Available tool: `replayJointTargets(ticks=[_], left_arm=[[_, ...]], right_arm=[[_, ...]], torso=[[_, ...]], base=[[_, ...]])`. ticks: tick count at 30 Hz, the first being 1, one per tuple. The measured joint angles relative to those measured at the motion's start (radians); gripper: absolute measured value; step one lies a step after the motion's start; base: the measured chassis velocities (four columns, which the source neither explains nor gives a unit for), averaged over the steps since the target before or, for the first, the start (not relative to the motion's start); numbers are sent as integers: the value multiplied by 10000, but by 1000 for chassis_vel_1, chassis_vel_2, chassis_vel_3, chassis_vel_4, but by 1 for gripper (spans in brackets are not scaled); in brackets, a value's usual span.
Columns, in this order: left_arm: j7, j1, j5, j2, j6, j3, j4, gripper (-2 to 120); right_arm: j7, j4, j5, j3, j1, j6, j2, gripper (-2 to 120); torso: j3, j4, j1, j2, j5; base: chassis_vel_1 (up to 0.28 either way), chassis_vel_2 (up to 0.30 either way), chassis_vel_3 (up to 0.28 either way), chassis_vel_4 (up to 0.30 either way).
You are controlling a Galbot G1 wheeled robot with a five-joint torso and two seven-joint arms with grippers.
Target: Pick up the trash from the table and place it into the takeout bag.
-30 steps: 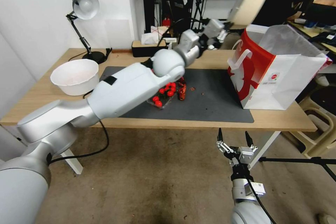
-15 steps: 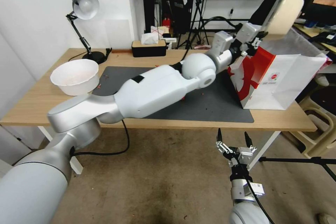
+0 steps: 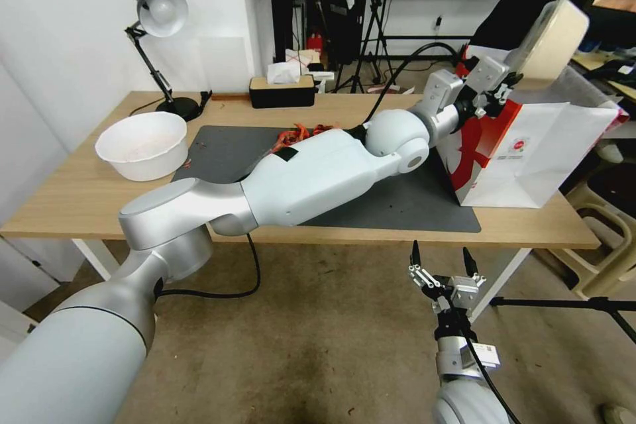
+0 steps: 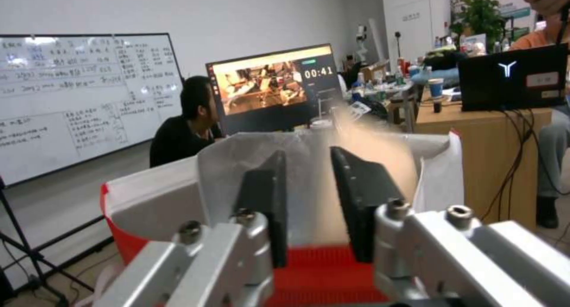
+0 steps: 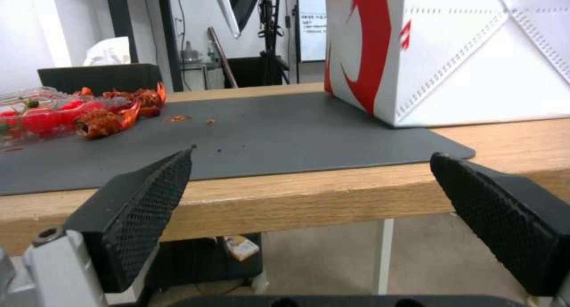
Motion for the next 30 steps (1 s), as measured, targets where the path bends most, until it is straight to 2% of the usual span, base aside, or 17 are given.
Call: replayJointTargets(ticks=[5, 6, 9, 10, 13, 15, 17, 21, 23, 25, 28, 30], left_arm=[[-2, 54, 176, -57, -6, -77, 113, 42], [-2, 54, 176, -57, -6, -77, 113, 42], [-32, 139, 248, 168, -12, -342, 20, 57], [-32, 139, 248, 168, -12, -342, 20, 57], [-76, 235, 251, 675, -10, -637, -336, 73], [-89, 263, 251, 795, -10, -696, -410, 74], [-158, 470, 250, 1410, -9, -944, -784, 87], [-186, 667, 265, 1836, -8, -1189, -1023, 95], [-204, 1049, 316, 2455, -7, -1578, -1310, 99], [-205, 1138, 338, 2598, -7, -1645, -1365, 99], [-186, 1832, 563, 3529, -23, -2150, -1756, 100], [-182, 2011, 600, 3700, -27, -2292, -1867, 100]], right_arm=[[9, 0, 6, 25, -44, 45, 4, 100], [9, 0, 6, 25, -44, 45, 4, 100], [12, 19, 8, 29, -55, 52, 0, 100], [12, 19, 8, 29, -55, 52, 0, 100], [12, 39, 9, 20, -30, 38, -4, 100], [12, 49, 9, 14, -28, 30, -4, 100], [10, 54, 8, -10, -18, 9, 2, 100], [7, 61, -2, -22, -5, -11, 17, 100], [6, 118, -13, -28, -1, -51, 34, 100], [5, 133, -16, -30, -3, -59, 32, 100], [3, 191, -43, -36, -24, -90, 10, 100], [2, 196, -50, -37, -31, -95, 5, 100]], torso=[[-1, -3, 0, 1, 0], [-1, -3, 0, 1, 0], [-1, -1, 0, 0, -1], [-1, -1, 0, 0, -1], [-1, -2, 0, 0, -2], [-1, -2, 0, 0, -2], [-1, 2, 0, 0, -3], [-1, 1, 0, 0, -4], [-1, -1, 0, 0, -5], [-1, -1, 0, 0, -6], [-1, 1, 0, 0, -5], [0, 2, 0, 0, -6]], base=[[0, 0, 0, 0], [0, 0, 0, 0], [0, 0, 0, 0], [0, 0, 0, 0], [0, 0, 0, 0], [0, 0, 0, 0], [0, 0, 0, 0], [0, 0, 0, 0], [0, 0, 0, 0], [0, 0, 0, 0], [0, 0, 0, 0], [0, 0, 0, 0]])
